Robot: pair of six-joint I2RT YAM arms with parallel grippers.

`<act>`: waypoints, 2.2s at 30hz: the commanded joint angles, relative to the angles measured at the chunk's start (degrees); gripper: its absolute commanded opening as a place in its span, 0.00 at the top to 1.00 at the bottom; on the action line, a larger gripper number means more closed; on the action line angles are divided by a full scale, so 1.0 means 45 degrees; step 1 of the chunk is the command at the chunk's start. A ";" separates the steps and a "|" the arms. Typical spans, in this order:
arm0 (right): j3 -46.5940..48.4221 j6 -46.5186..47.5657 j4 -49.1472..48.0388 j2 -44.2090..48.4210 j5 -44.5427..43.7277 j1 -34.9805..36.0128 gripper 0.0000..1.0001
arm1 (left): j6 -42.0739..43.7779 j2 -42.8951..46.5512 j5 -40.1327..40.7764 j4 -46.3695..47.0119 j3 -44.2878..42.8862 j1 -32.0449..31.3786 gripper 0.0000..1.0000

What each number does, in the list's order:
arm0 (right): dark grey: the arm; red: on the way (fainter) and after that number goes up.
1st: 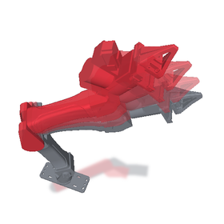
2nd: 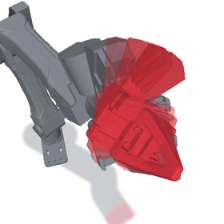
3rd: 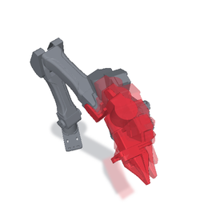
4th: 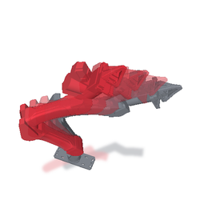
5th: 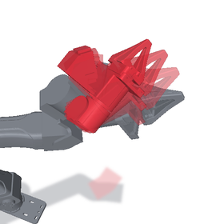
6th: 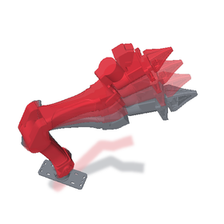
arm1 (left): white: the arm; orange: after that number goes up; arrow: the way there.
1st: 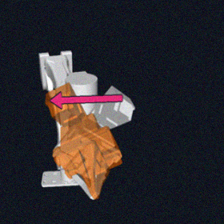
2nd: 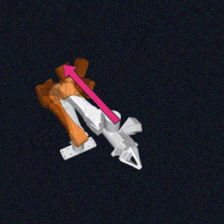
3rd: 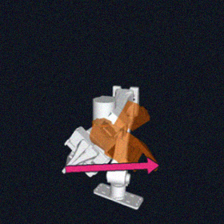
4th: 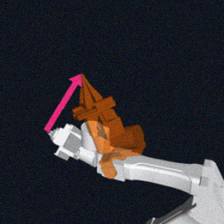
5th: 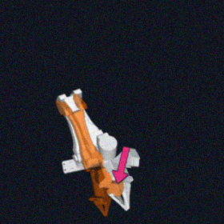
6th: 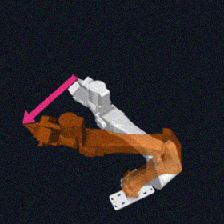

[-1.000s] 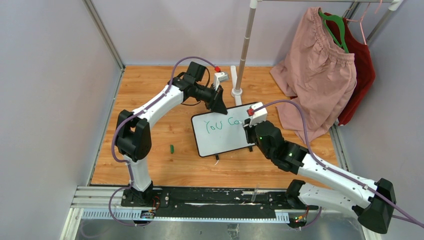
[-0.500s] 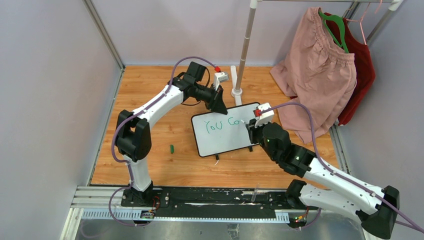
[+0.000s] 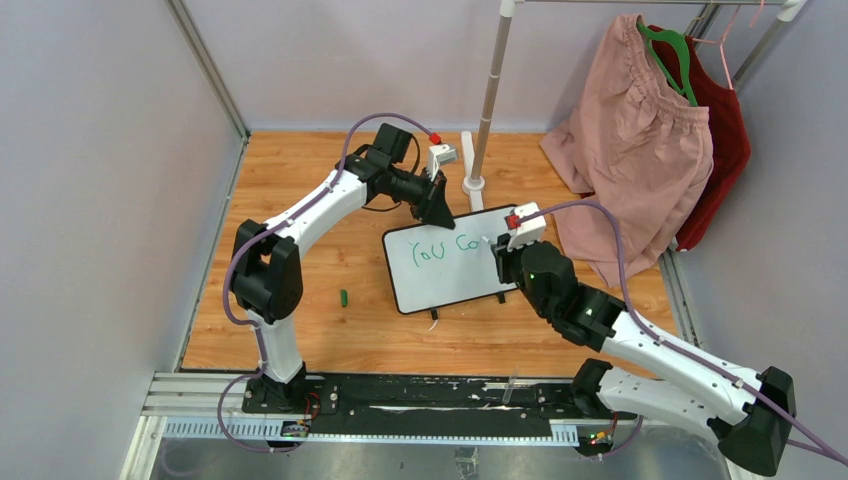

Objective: Write a sentence on the whiteboard

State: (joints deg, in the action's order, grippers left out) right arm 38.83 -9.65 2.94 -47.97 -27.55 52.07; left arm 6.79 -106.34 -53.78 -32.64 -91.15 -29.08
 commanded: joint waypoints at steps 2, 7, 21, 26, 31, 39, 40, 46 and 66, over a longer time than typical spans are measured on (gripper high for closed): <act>0.0411 -0.0028 -0.0543 -0.0234 -0.0105 -0.0260 1.00 | -0.0063 0.0390 0.0036 -0.0169 0.0192 -0.0099 1.00; 0.0380 -0.0068 -0.0544 -0.0413 -0.0021 -0.0379 1.00 | -0.0068 0.0390 0.0031 -0.0178 0.0168 -0.0100 1.00; -0.0613 -0.0640 0.0321 0.0239 0.0351 -0.0439 1.00 | -0.0063 0.0429 0.0059 -0.0178 0.0131 -0.0100 1.00; -0.0824 -0.0780 0.0547 0.0513 0.0518 -0.0439 1.00 | -0.0101 0.0420 0.0059 -0.0168 0.0119 -0.0100 1.00; -0.0800 -0.0763 0.0515 0.0507 0.0555 -0.0439 1.00 | -0.0092 0.0444 0.0064 -0.0168 0.0156 -0.0100 1.00; -0.0194 -0.0496 0.0119 0.0702 0.0662 -0.0439 1.00 | -0.0068 0.0490 0.0095 -0.0170 0.0213 -0.0100 1.00; -0.0138 -0.0459 0.0095 0.0691 0.0623 -0.0444 1.00 | -0.0061 0.0498 0.0098 -0.0168 0.0217 -0.0100 1.00; 0.0094 -0.0196 -0.0131 0.0499 0.0387 -0.0439 1.00 | -0.0089 0.0539 0.0102 -0.0168 0.0235 -0.0100 1.00; 0.0190 -0.0116 -0.0553 -0.0105 0.0185 -0.1056 1.00 | -0.0121 0.0663 0.0099 0.0007 0.0373 -0.0118 1.00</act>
State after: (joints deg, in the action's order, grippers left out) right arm 38.09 -10.85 2.02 -48.60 -25.02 49.17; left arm 6.39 -105.47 -52.84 -31.81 -90.26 -29.34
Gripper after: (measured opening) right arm 0.173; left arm 0.109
